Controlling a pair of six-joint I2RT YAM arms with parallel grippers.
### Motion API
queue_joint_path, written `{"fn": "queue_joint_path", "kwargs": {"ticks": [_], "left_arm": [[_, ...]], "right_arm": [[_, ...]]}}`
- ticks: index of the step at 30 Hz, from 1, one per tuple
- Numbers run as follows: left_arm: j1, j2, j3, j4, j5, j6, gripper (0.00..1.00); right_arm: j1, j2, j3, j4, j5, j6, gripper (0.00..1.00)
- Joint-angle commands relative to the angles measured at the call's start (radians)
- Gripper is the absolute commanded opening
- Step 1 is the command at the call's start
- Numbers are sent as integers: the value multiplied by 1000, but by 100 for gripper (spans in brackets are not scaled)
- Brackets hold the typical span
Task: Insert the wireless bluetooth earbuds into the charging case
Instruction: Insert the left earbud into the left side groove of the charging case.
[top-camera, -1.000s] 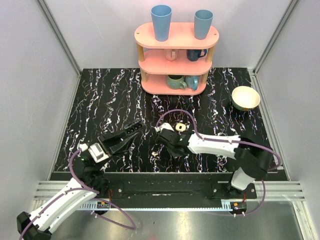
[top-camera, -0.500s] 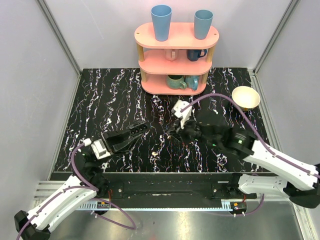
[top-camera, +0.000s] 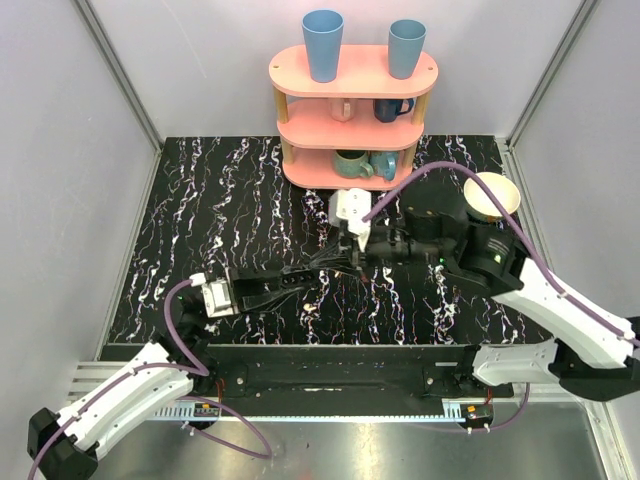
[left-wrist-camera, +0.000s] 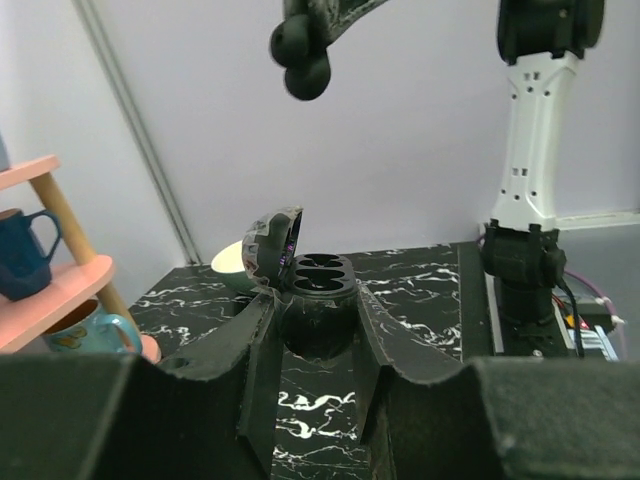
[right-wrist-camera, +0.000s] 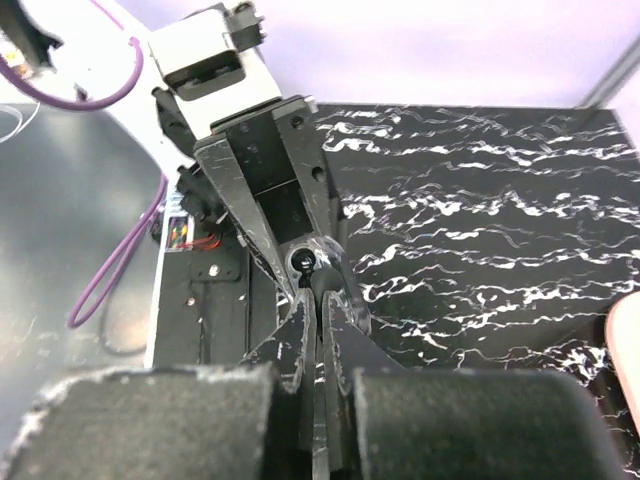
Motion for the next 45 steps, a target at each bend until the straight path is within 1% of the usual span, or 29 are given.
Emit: {"fn": "queue_joint_path", "kwargs": {"ticks": [1,3,7,14,20,28,41,45], "left_arm": [[3,48,57,108,122,-32,0],[3,64,63,119,136,-42,0],[3,93,89,99,168,-48,0],[3,123,123,63,177,-58,0],[3,146,143,51,206,-64,0],[3,153,143,47,209,-64,0],[3,143,140,48,203,-64,0],[3,131,139,42,200,-59,0]], "right_arm": [[2,88,124,-174,-144,-66,0],[2,120,162,-209,-187,-74,0],[2,139,185,-252,-206,-80,0],[1,131,199,-263,-244,-71,0],[4,151,196,-259,-243,-75,0],[4,188,202,-253,-233,-83,0],[2,252,217,-276,-160,-131,0],[2,263,237,-308,-147,-148,0]]}}
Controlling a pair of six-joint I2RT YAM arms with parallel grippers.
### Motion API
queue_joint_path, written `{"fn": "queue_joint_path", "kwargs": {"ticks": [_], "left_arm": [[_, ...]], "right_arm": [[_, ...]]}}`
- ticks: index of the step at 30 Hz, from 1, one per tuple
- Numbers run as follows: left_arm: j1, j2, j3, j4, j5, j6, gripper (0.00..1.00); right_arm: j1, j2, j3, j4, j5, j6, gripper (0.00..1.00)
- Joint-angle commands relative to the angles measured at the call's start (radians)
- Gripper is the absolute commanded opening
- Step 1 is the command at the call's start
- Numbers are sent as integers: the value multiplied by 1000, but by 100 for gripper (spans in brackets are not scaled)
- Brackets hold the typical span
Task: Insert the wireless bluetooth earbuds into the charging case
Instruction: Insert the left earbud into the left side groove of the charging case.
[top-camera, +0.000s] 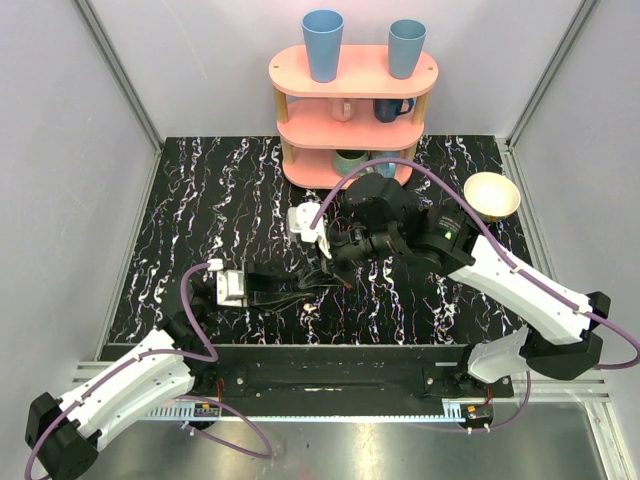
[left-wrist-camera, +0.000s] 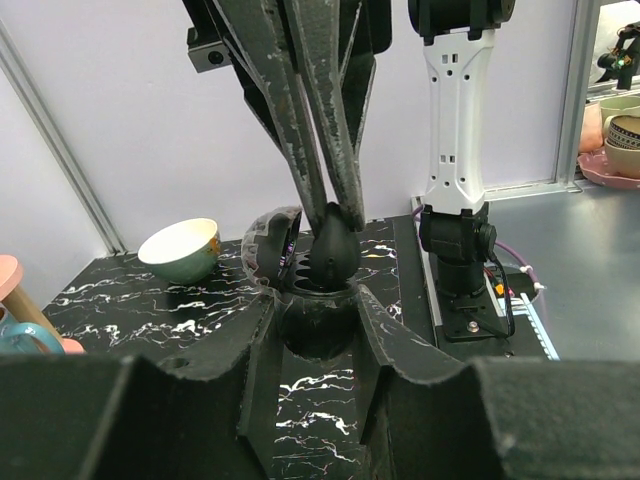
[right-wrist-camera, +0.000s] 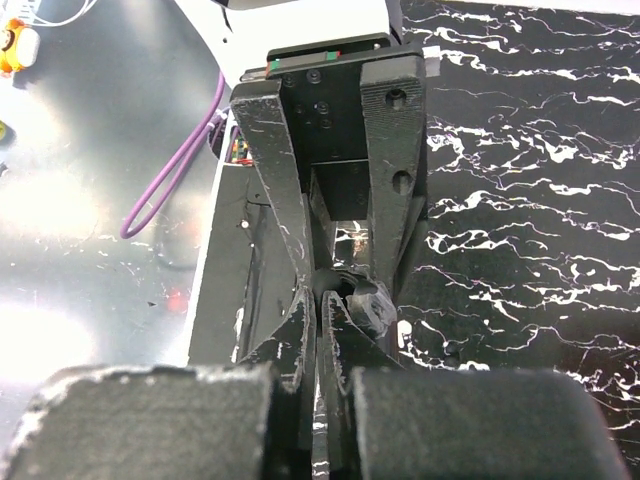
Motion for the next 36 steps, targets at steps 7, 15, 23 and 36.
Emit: {"fn": "queue_joint_path", "kwargs": {"ticks": [7,15,23,36], "left_arm": [[1,-36,39,55,8,-1,0],[1,-54,29,64,-26,2,0],[1,-45,19,113,-26,-6,0],[1,-64,3,79,-104,16,0]], "right_arm": [[4,45,97,-101,60,-56,0],[2,80,129,-160,31,-82,0],[4,106,123,-142,78,-90,7],[4,33,61,-1,144,-70,44]]}}
